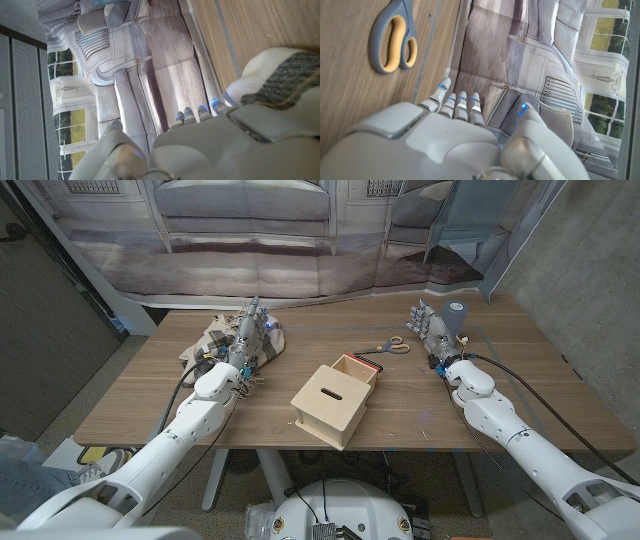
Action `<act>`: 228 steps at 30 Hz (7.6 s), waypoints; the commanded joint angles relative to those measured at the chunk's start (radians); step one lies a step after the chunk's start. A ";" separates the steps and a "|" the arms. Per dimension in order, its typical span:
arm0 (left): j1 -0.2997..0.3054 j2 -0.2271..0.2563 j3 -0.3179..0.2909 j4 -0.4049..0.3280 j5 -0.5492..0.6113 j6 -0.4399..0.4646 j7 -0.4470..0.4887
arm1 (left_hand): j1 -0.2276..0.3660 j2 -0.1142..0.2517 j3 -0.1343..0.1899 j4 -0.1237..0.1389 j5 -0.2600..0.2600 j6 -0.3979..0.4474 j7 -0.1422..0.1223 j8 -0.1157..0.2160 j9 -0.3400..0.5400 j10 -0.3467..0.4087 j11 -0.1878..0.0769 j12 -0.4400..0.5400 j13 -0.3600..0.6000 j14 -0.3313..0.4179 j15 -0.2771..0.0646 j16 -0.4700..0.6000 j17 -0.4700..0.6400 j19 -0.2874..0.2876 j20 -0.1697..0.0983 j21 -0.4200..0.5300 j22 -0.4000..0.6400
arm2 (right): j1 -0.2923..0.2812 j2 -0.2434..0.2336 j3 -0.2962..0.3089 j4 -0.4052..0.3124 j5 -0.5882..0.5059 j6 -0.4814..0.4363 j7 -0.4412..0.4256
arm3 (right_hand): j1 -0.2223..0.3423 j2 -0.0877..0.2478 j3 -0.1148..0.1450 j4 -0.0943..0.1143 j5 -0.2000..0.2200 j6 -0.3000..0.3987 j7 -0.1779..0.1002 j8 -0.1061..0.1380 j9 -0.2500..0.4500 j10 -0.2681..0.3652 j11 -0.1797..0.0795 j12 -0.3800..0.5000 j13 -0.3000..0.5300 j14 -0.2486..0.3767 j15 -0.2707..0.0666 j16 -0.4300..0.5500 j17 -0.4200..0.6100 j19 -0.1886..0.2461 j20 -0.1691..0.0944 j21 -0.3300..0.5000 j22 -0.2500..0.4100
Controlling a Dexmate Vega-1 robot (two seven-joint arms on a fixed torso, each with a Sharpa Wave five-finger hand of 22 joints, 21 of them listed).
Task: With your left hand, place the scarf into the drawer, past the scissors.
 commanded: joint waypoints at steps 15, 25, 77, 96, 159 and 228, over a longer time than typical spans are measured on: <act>0.016 0.015 -0.016 -0.051 -0.027 0.017 -0.005 | 0.025 0.017 0.003 -0.007 0.020 0.029 0.009 0.007 0.001 0.042 0.010 0.014 0.006 0.028 0.007 0.010 0.003 -0.045 0.016 0.019 0.004 | -0.010 0.007 -0.008 -0.014 -0.014 0.004 -0.023 | 0.010 0.003 0.006 -0.003 0.006 0.011 -0.004 0.003 0.002 0.016 0.003 0.008 0.003 0.008 0.006 0.005 0.004 0.011 -0.009 -0.004 0.005; 0.028 0.019 -0.013 -0.097 -0.027 0.023 -0.001 | 0.033 0.027 0.005 -0.009 0.025 0.047 0.011 0.010 0.001 0.057 0.009 0.016 0.006 0.041 0.005 0.010 0.003 -0.036 0.016 0.019 0.004 | -0.008 0.018 -0.007 -0.001 -0.013 0.022 -0.020 | 0.012 0.006 0.007 -0.005 0.006 0.016 -0.004 0.004 0.002 0.020 0.002 0.009 0.003 0.013 0.006 0.005 0.003 0.016 -0.009 -0.009 0.005; 0.124 0.091 -0.036 -0.263 0.049 -0.022 0.061 | 0.065 0.054 0.009 -0.020 0.033 0.086 0.009 0.009 0.001 0.097 0.008 0.016 0.006 0.076 0.002 0.007 0.003 -0.017 0.018 0.017 0.003 | -0.025 -0.006 0.000 -0.052 -0.019 0.015 -0.026 | 0.015 0.016 0.005 -0.011 0.003 0.026 -0.008 0.001 0.001 0.051 -0.003 0.017 0.002 0.039 0.003 0.007 0.004 0.038 -0.008 -0.031 0.006; 0.154 0.092 -0.046 -0.286 0.067 -0.053 0.075 | 0.072 0.057 0.006 -0.023 0.034 0.102 0.005 0.009 0.001 0.112 0.007 0.015 0.006 0.089 -0.001 0.006 0.003 -0.012 0.023 0.015 0.003 | -0.034 -0.019 0.004 -0.068 -0.019 0.007 -0.028 | 0.016 0.021 0.005 -0.014 0.002 0.029 -0.011 0.000 0.000 0.059 -0.003 0.018 0.002 0.046 0.002 0.007 0.004 0.045 -0.007 -0.039 0.007; 0.305 0.175 -0.165 -0.433 0.156 -0.130 0.144 | 0.089 0.063 -0.004 -0.029 0.035 0.134 0.000 0.004 0.001 0.147 0.006 0.012 0.007 0.107 -0.007 -0.001 0.003 0.008 0.027 0.013 0.003 | -0.002 0.002 -0.009 -0.029 -0.020 0.028 0.002 | 0.022 0.024 -0.001 -0.027 -0.004 0.048 -0.015 0.001 0.000 0.082 -0.014 0.019 0.001 0.063 -0.009 0.002 0.003 0.060 -0.010 -0.072 0.008; 0.483 0.156 -0.353 -0.542 0.411 -0.151 0.301 | 0.112 0.066 -0.019 -0.037 0.044 0.206 -0.012 0.011 0.002 0.201 -0.010 0.011 0.007 0.162 -0.026 0.003 0.003 0.041 0.025 0.011 0.001 | 0.002 0.005 -0.018 -0.043 -0.018 0.010 0.005 | 0.022 0.031 -0.005 -0.034 -0.007 0.052 -0.018 -0.003 0.000 0.089 -0.014 0.015 0.001 0.070 -0.009 -0.001 0.003 0.074 -0.009 -0.101 0.008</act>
